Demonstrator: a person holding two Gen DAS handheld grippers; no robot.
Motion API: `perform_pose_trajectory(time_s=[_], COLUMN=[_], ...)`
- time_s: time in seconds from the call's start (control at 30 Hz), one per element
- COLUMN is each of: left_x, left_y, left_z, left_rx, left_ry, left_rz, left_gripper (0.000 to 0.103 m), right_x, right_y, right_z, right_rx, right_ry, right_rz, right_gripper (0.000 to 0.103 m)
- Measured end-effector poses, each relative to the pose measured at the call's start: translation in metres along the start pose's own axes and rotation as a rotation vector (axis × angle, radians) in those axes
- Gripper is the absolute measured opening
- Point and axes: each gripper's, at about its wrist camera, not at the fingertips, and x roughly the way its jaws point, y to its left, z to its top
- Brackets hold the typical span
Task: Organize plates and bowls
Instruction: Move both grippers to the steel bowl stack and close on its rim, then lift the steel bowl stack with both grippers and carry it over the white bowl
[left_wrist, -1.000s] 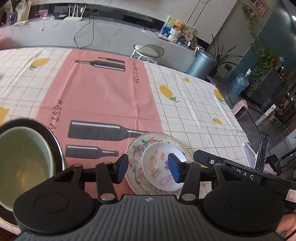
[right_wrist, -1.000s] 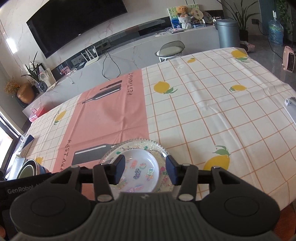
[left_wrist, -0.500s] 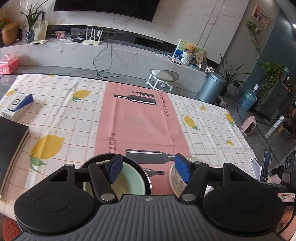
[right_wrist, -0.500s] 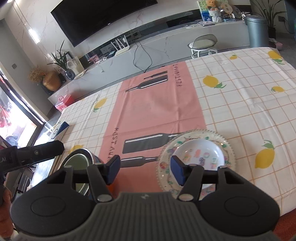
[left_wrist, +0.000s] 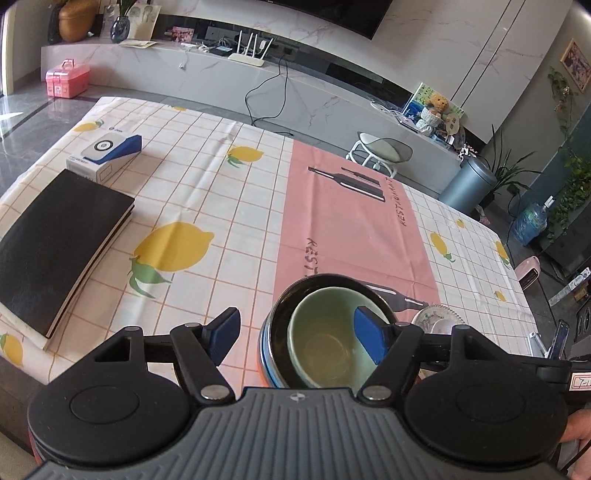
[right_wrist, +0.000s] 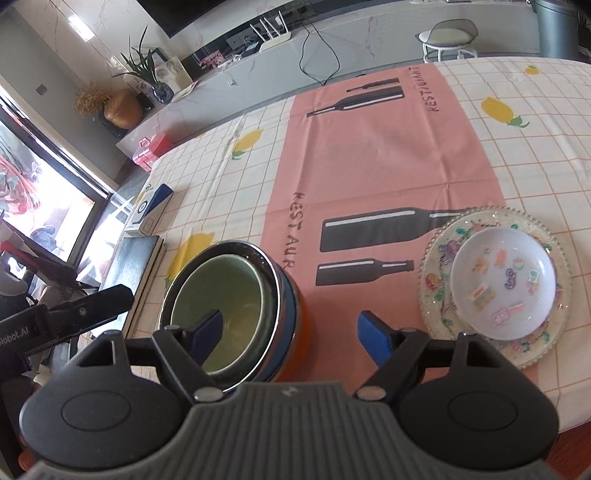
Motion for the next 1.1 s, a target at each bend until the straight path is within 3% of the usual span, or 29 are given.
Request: perform_pose_trajectory(time_s=[0.33, 0.67, 0.97, 1.1], left_x=[0.028, 0.059, 0.08, 0.084], left_y=[0.023, 0.035, 0.045, 0.045], left_z=[-0.014, -0.023, -0.03, -0.032], left_rx=[-0.102, -0.183, -0.29, -0.308], left_ry=[0.081, 0.154, 0.204, 0.215], left_rz=[-0.053, -0.084, -0.119, -0.117], left_gripper=[0.082, 0.081, 0.073, 0.064], right_x=[0.032, 0.051, 0.063, 0.067], right_y=[0.005, 0.001, -0.019, -0.022], right_z=[-0.001, 0.001, 0.0, -0.001], right_rx=[0.064, 0.112, 0.215, 0.232], right_ry=[0.094, 0.13, 0.137, 0.148], right_rz=[0.003, -0.007, 0.032, 0.047], right_gripper=[0.079, 0.078, 0.066, 0.059])
